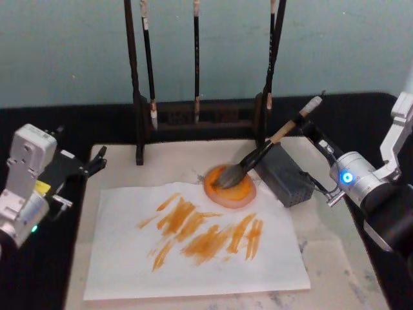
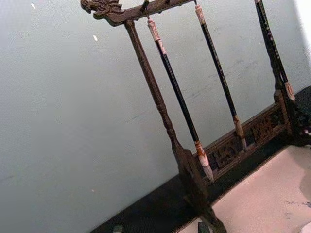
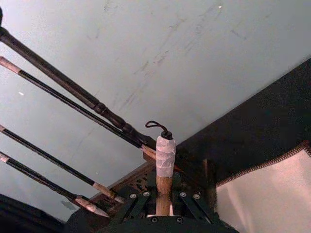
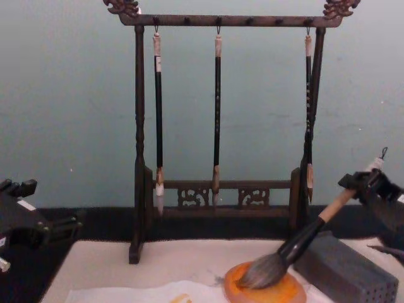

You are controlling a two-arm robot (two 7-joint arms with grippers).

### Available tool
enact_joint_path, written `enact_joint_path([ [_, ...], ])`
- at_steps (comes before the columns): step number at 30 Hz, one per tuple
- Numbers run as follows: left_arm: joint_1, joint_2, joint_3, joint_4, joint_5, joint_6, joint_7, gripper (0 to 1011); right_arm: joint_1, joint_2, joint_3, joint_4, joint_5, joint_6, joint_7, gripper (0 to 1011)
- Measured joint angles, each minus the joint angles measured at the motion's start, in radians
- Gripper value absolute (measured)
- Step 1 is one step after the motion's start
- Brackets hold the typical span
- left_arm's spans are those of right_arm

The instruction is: Pick up the brush from the inkstone, write on the paper, then place the brush back to its original position.

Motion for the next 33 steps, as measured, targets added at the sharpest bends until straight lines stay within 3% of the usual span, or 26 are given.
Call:
enact_joint_path([
  [23,0.000,0.000,0.000,0.000,0.000,0.000,0.000,1001,0.010,0.000,-0.002,0.019,0.003,0.006,0.002,177],
  [33,0.000,0.000,0.000,0.000,0.000,0.000,0.000,1001,0.009,0.000,-0.002,0.018,0.002,0.006,0.003,469],
])
